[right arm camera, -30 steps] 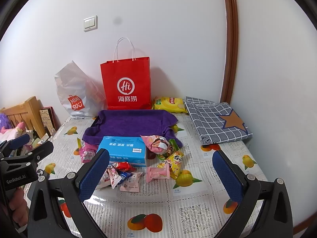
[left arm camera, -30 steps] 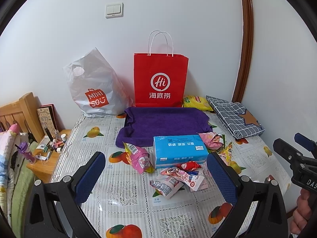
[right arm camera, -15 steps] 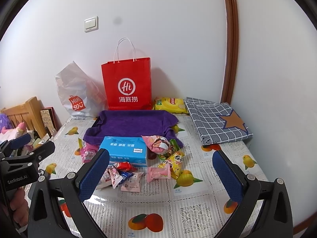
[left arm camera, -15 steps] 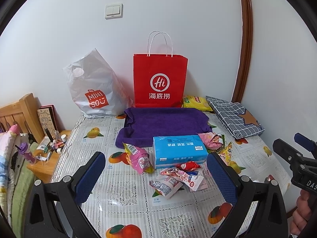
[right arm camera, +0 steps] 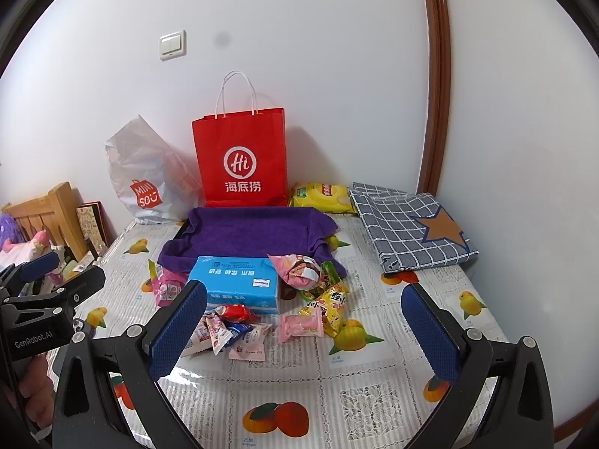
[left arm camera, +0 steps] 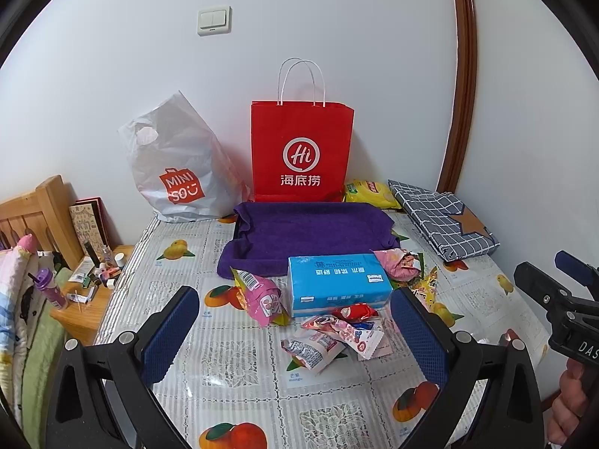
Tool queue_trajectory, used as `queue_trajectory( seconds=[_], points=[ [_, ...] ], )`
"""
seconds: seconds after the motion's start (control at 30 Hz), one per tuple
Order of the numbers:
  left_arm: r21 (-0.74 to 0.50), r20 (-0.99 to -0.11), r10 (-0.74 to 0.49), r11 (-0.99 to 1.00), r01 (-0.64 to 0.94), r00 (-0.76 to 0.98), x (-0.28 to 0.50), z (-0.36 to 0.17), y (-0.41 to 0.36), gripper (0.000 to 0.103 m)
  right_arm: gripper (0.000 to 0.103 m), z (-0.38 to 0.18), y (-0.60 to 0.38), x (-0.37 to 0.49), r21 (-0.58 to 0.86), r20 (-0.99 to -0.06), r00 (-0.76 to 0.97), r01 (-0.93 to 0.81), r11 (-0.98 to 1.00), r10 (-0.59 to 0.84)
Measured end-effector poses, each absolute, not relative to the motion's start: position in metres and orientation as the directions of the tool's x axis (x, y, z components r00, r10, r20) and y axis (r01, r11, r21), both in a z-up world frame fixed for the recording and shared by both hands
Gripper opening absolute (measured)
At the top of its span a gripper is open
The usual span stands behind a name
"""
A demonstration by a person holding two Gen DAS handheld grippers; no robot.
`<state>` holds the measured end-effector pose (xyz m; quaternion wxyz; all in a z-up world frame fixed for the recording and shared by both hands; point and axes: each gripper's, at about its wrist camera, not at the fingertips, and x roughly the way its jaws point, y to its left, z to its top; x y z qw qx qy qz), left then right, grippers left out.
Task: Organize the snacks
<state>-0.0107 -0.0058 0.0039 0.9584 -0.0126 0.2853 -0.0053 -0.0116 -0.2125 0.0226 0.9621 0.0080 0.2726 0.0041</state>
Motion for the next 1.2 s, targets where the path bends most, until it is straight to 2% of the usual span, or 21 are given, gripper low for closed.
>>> queue_trajectory(
  seconds=[0.47, 0.83, 1.1, 1.2],
  points=[
    [-0.013, -0.556, -0.007, 1.0, -0.001, 0.831, -0.007, -0.001, -0.006, 0.103, 0.103, 0.015, -0.211, -0.004, 0.014, -0.521, 0.853, -0.009, 1.0, 0.015],
    [-0.007, -0.576, 0.016, 1.0, -0.025, 0.817, 0.013, -0.02, 0.003, 0.103, 0.103, -0.018, -0.226, 0.027, 0.017, -0.57, 0.821, 0.019, 1.0, -0.006],
    [-0.02, -0.68, -0.001, 1.0, -0.017, 0.733, 0.053, -0.067, 0.017, 0.103, 0.102, -0.067, -0.246, 0.065, 0.031, -0.633, 0.774, 0.035, 0.999, -0.008],
    [-0.002, -0.705, 0.019, 1.0, -0.03, 0.709, 0.065, -0.081, 0.022, 0.102, 0.093, -0.083, -0.246, 0.083, 0.044, -0.661, 0.75, 0.015, 0.999, 0.018]
  ],
)
